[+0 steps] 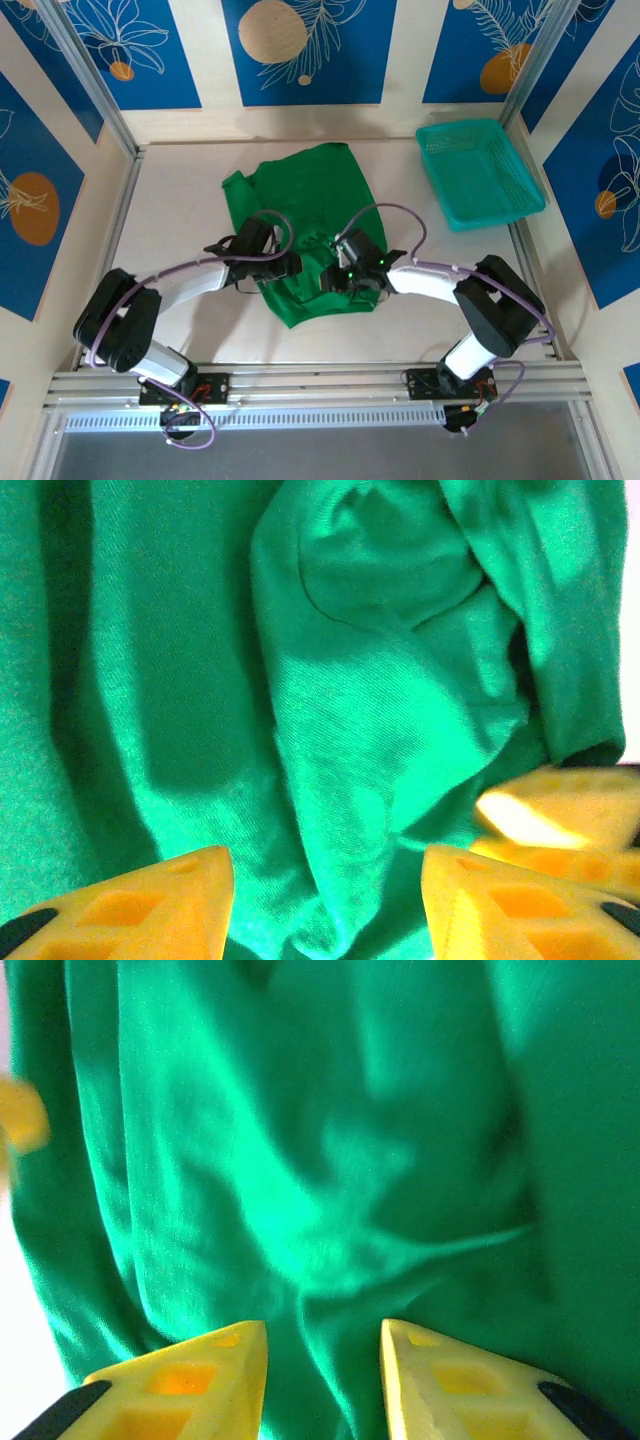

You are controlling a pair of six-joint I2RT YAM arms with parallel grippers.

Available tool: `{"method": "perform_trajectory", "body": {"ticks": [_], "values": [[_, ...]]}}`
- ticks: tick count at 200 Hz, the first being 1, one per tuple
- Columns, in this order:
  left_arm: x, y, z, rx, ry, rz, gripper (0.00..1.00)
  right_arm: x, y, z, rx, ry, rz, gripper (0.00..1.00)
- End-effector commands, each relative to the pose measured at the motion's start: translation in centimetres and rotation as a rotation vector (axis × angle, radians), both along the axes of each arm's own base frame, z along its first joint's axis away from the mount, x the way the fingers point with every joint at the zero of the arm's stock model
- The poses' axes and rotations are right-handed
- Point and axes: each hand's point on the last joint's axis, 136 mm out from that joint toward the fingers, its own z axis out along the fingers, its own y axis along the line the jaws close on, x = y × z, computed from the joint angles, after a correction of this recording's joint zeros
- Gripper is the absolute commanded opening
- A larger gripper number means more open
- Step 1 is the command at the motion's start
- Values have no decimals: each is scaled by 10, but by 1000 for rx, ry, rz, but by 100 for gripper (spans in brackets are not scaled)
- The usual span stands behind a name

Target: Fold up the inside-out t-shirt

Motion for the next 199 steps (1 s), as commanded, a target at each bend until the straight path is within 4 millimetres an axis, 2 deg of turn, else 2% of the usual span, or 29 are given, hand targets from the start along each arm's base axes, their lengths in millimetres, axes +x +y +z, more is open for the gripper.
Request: {"method": "perform_trajectory", "body": {"ticks": [1, 10, 22, 29, 36, 51, 70, 92, 109, 141, 156, 161, 170, 180, 193, 199], "values": [[-16, 6, 15, -8, 16, 3, 54, -55, 5, -15, 18, 117, 47, 32], [-22, 8, 19, -17, 12, 8, 55, -84, 8, -22, 34, 180, 64, 32], [-27, 10, 24, -28, 10, 5, 56, -117, 18, -21, 74, 241, 118, 35], [-29, 10, 24, -25, 16, -5, 56, -128, 20, -16, 75, 252, 137, 38], [-30, 9, 23, -18, 23, -14, 56, -130, 19, -9, 65, 244, 134, 43], [-30, 6, 17, -1, 38, -23, 57, -113, 15, 19, 71, 188, 91, 53], [-27, -2, 7, 0, 45, -28, 57, -78, 10, 58, 134, 98, 38, 56], [-26, -10, -1, 9, 66, -47, 57, -39, -9, 73, 105, 25, -46, 56], [-27, -18, -3, 4, 62, -63, 57, -25, -21, 65, -20, -50, -44, 56], [-29, -37, -15, 12, 82, -153, 58, -19, -27, 34, -231, -109, 8, 55], [-28, -41, -25, 16, 91, -160, 57, -16, -29, 23, -292, -115, 4, 47], [-27, -41, -29, 20, 94, -159, 55, -14, -31, 19, -316, -123, -10, 42], [-25, -40, -36, 40, 97, -162, 46, -12, -36, 16, -346, -119, -37, 24], [-26, -39, -41, 63, 105, -183, 22, -10, -39, 20, -359, -116, -63, 9], [-27, -33, -39, 106, 93, -207, 1, -13, -39, 37, -314, -120, -65, 4], [-28, -29, -35, 122, 73, -215, 0, -15, -39, 47, -274, -110, -63, 4]]}}
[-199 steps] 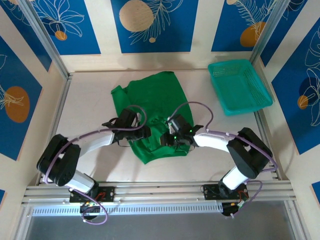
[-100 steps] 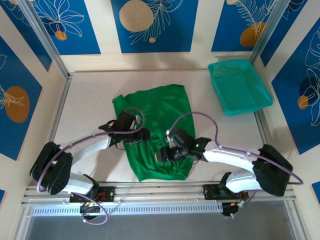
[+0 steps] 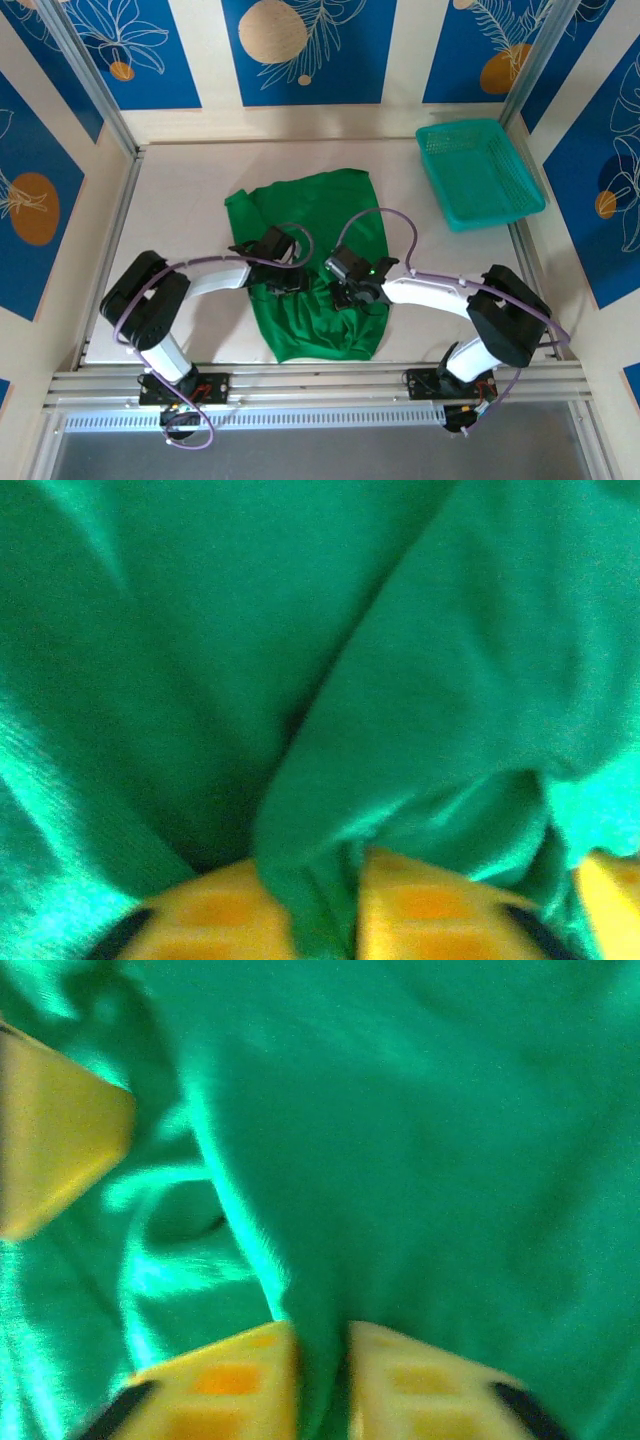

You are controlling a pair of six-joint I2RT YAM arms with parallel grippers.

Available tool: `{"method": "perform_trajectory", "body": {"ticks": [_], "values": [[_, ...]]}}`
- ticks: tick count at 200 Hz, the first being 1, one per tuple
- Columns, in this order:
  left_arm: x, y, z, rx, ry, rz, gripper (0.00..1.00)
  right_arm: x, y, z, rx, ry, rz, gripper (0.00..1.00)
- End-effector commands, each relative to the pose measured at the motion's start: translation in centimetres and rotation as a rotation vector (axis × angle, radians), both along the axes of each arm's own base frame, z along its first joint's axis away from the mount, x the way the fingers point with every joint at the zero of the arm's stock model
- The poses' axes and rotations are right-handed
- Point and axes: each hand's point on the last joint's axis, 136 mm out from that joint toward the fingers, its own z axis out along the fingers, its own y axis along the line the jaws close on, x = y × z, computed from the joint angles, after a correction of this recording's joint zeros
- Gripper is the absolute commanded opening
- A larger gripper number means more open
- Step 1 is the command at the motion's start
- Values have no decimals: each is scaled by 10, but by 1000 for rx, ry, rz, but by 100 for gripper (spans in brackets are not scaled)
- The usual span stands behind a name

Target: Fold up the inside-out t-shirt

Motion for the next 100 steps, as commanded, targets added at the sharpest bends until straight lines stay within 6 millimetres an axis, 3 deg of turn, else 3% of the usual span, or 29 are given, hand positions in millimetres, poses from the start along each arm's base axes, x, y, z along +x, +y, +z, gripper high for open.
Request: {"method": "perform_trajectory", "body": {"ticks": [1, 12, 24, 47, 61, 78, 100], "values": [[2, 3, 13, 35, -58, -70, 0, 9, -3, 42, 59, -55, -31, 4], [0, 9, 22, 50, -99, -86, 0, 8, -4, 56, 162, -12, -41, 4], [-2, 16, 32, 71, -122, -104, 0, 11, -14, 57, 248, 60, -90, 0], [-14, 16, 37, 44, -107, -147, 0, 20, -45, 18, 160, 120, -176, 0], [-20, 10, 34, -13, -100, -163, 0, 23, -48, 0, 142, 151, -182, 0], [-23, 7, 33, -36, -89, -173, 0, 21, -40, 3, 181, 166, -172, 21], [-23, 2, 44, -79, -112, -175, 0, 21, -40, 38, 164, 62, -140, 35]]}}
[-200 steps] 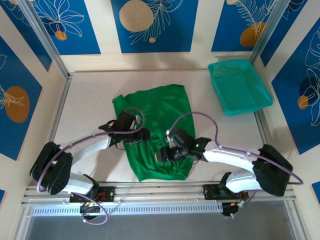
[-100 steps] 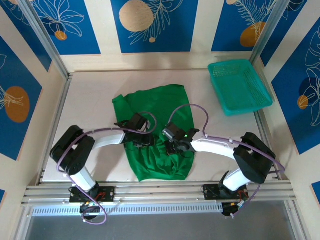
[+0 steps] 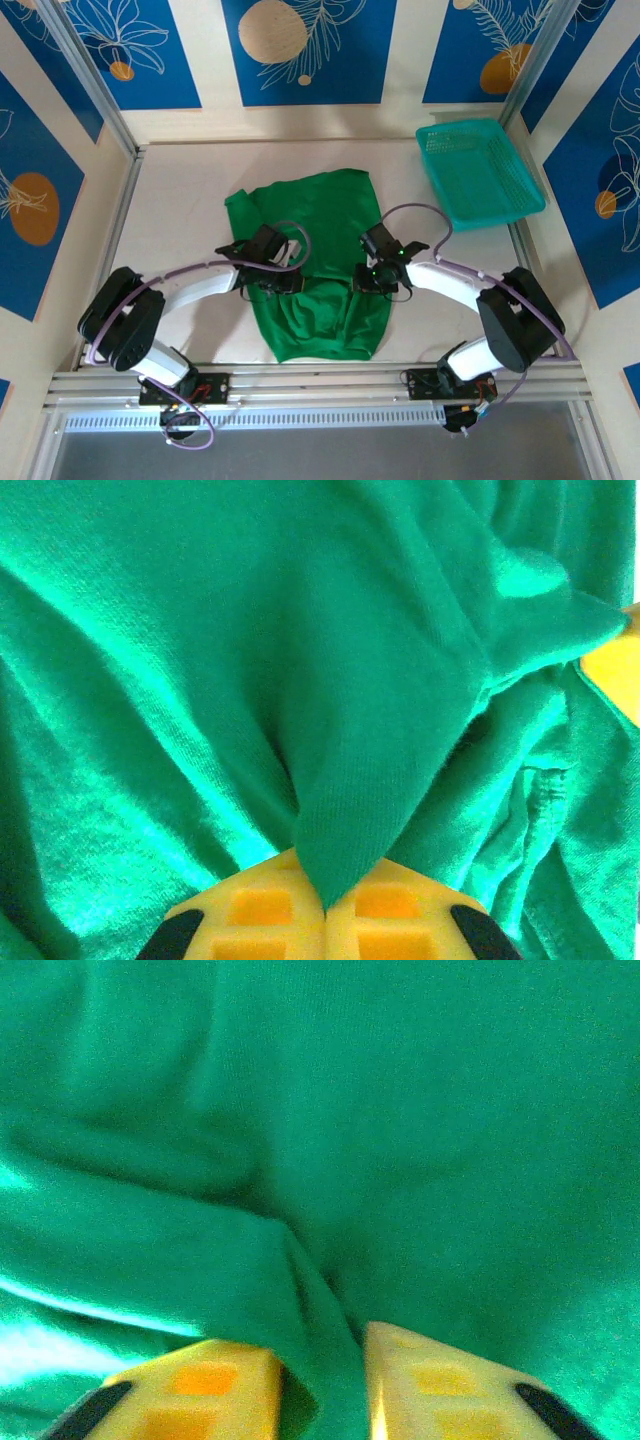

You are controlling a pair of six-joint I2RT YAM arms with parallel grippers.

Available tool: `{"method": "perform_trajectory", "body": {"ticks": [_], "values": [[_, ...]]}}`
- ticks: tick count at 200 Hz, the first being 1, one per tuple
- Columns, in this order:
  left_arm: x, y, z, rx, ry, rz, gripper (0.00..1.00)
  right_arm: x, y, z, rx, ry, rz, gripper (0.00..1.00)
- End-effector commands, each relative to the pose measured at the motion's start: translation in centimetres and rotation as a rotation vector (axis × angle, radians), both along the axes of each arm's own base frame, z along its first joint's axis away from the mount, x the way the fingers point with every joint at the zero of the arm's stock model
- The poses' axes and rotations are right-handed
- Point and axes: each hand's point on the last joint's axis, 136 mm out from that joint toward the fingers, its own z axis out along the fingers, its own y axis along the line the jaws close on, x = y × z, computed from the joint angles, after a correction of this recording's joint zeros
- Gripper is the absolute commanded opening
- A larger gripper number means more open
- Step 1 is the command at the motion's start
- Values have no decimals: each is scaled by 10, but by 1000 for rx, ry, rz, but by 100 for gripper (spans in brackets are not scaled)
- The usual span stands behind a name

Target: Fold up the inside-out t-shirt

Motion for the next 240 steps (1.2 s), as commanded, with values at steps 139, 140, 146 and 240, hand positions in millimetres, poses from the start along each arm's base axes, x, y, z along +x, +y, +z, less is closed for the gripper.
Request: {"method": "perform_trajectory", "body": {"ticks": [139, 140, 146, 240], "values": [[-17, -14, 39, -134, -26, -112, 0, 36, 84, 47, 164, -206, 243, 13], [-17, -14, 39, -133, -25, -112, 0, 37, 84, 47, 164, -205, 244, 13], [-17, -14, 39, -135, -27, -114, 0, 39, 84, 42, 156, -203, 243, 15], [-15, -11, 27, -119, -34, -104, 41, 77, 93, 23, 116, -279, 249, 11]]}}
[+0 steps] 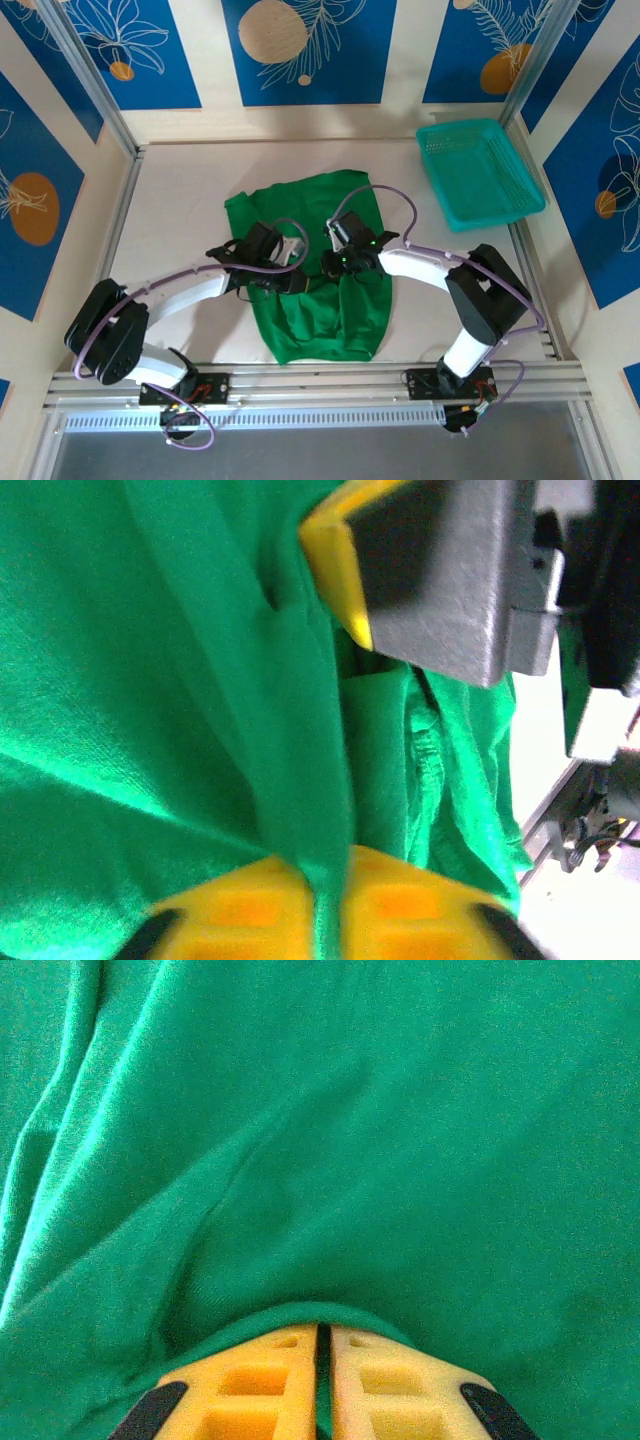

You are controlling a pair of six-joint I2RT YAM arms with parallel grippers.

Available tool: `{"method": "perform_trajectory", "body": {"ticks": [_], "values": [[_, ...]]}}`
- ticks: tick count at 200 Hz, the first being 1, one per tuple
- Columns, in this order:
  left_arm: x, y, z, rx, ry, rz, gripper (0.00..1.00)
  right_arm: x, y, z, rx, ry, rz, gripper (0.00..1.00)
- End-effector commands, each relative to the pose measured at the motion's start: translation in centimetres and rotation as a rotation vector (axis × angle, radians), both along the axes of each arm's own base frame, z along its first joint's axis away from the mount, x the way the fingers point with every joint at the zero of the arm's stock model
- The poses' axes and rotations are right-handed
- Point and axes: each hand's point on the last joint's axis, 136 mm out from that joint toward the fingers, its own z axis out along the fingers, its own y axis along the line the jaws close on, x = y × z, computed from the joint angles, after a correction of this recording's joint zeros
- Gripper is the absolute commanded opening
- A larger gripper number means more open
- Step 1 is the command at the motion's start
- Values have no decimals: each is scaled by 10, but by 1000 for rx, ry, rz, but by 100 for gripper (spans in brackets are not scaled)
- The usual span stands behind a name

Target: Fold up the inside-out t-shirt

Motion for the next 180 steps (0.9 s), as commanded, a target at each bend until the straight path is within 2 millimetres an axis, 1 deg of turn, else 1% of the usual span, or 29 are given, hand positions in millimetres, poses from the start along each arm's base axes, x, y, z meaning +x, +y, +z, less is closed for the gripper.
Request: {"method": "perform_trajectory", "body": {"ticks": [1, 14, 19, 25, 28, 38, 46, 54, 65, 83, 109, 124, 141, 150, 157, 169, 180], "values": [[-3, 2, -8, 4, 0, -17, 41, 18, 8, 6, 23, -56, 7, 11], [3, 5, -11, 27, -23, -18, 48, 17, 8, 4, 31, -54, 4, 10], [7, 7, -12, 40, -31, -16, 51, 15, 8, 4, 37, -50, 1, 7], [12, 9, -13, 58, -47, -16, 54, 13, 8, 3, 45, -46, 7, 2], [16, 10, -13, 68, -56, -16, 54, 12, 8, 3, 52, -45, 11, 0], [30, 16, -14, 117, -97, 3, 56, 7, 8, 4, 66, -45, 18, 0], [40, 16, -14, 140, -133, 7, 56, 3, 7, 6, 84, -51, 26, 0], [49, 11, -11, 136, -161, -5, 56, 0, 6, 10, 108, -62, 32, 0], [56, 0, -8, 112, -176, -43, 56, -4, 5, 16, 142, -78, 30, 0], [60, -13, -7, 76, -172, -83, 56, -7, -1, 26, 177, -86, 10, 0], [63, -25, -4, 8, -230, -127, 55, -5, -9, 42, 259, -94, 0, 0], [61, -28, -9, 4, -204, -155, 48, -3, -11, 51, 305, -85, -8, 0], [58, -30, -17, 11, -170, -176, 33, -1, -13, 60, 329, -90, 1, 0], [57, -31, -16, 3, -164, -183, 25, -2, -13, 62, 336, -88, 1, 0], [56, -33, -12, -15, -168, -187, 20, -3, -13, 63, 349, -77, 5, 0], [56, -36, 2, -62, -194, -178, 13, -7, -9, 67, 385, -47, 27, 0], [56, -38, 16, -109, -233, -171, 5, -12, -5, 73, 415, -33, 58, 0]]}}
